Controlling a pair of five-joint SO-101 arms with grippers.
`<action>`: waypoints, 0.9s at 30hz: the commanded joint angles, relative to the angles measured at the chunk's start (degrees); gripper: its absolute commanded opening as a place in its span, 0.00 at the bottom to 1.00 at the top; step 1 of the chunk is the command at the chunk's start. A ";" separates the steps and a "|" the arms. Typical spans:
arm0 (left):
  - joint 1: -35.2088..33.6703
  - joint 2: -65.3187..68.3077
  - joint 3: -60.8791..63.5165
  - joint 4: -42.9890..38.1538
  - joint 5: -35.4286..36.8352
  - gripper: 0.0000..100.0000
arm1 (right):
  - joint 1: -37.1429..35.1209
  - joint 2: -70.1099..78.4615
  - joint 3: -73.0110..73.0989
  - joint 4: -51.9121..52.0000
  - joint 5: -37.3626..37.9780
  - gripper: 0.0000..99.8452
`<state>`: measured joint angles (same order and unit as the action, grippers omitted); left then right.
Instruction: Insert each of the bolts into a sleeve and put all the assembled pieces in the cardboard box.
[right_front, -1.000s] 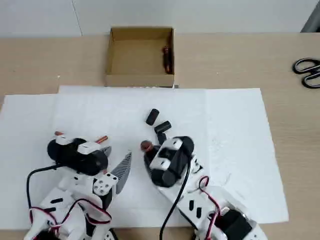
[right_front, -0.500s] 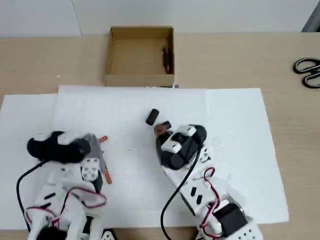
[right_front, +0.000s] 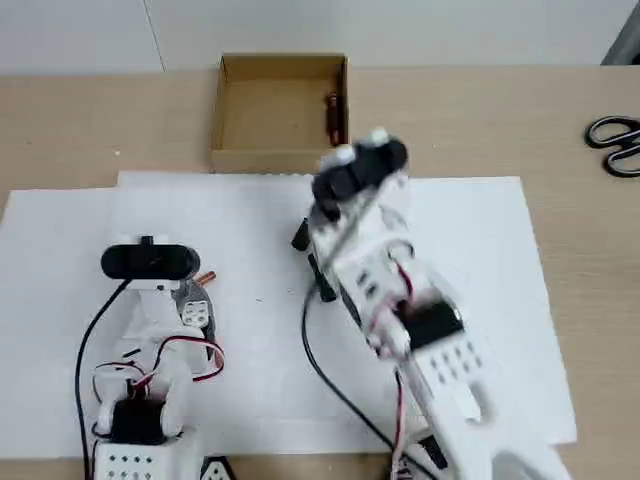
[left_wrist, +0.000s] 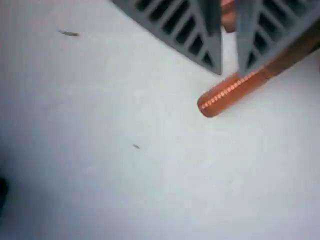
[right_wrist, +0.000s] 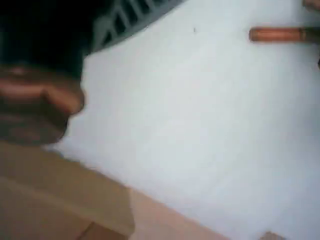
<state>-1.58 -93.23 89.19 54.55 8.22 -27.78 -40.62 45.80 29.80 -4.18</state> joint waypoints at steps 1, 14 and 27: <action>-0.26 0.26 1.19 -3.08 0.09 0.01 | 0.57 11.03 -15.82 -1.89 -0.70 0.00; -0.26 0.26 2.68 -3.25 0.09 0.01 | 4.44 51.47 -58.55 -2.33 6.77 0.00; 0.00 0.26 2.68 -3.34 0.00 0.01 | 5.93 91.47 -103.21 -1.71 11.16 0.00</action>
<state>-1.58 -93.14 92.18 52.53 8.22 -22.33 47.30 -46.42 29.45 5.93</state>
